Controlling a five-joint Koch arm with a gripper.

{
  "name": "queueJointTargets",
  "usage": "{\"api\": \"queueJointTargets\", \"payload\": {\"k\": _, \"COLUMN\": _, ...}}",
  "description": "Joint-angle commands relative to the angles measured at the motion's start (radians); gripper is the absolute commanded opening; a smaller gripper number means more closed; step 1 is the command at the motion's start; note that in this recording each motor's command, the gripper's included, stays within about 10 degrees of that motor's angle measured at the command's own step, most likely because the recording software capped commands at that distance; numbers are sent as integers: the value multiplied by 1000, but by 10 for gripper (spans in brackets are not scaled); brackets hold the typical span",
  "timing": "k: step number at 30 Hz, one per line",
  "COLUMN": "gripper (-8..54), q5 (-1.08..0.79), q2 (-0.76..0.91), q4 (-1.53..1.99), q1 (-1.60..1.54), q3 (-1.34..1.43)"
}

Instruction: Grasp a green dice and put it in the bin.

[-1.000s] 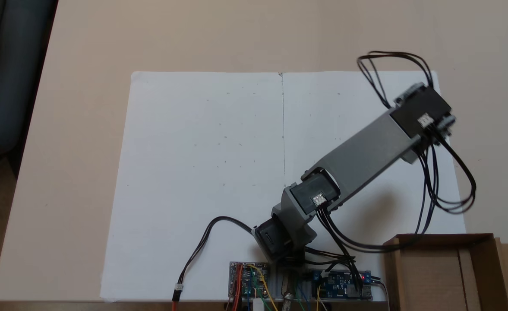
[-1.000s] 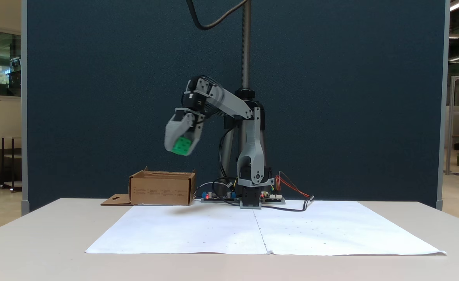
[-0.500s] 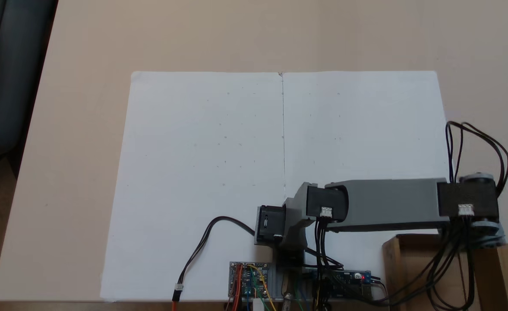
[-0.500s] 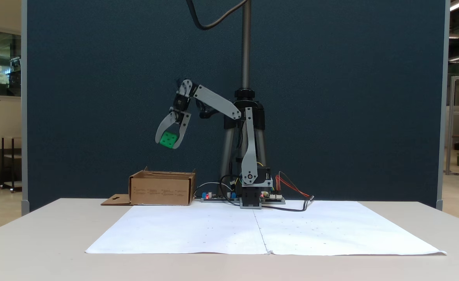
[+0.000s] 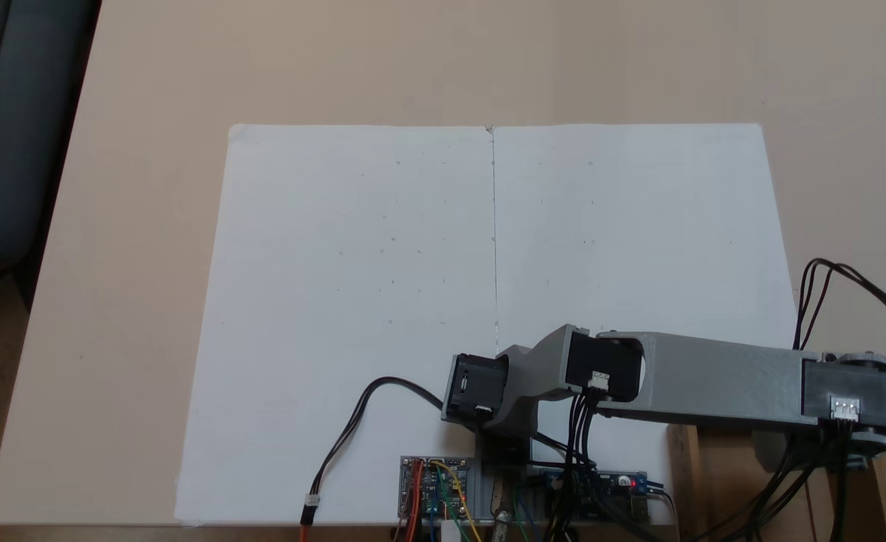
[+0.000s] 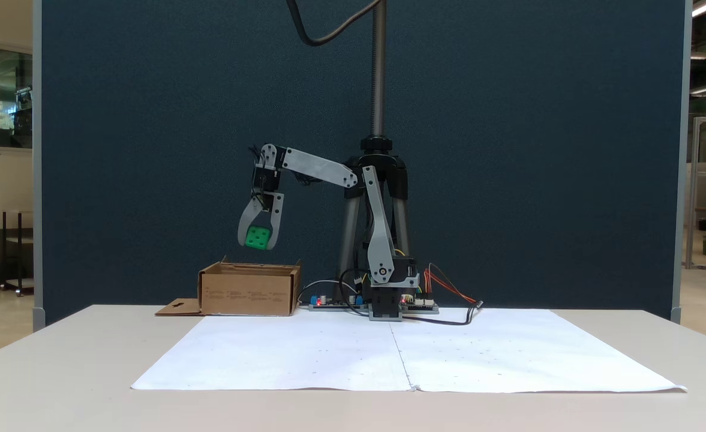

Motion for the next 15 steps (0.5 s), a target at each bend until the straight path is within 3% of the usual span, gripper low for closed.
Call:
{"api": "queueJointTargets", "payload": {"k": 1, "gripper": 120, "q5": -81, "q2": 21, "q4": -5, "q1": 15, "q3": -8}}
{"api": "queueJointTargets", "payload": {"k": 15, "gripper": 120, "q5": 322, "q2": -46, "q4": 6, "q1": -9, "q3": -9}}
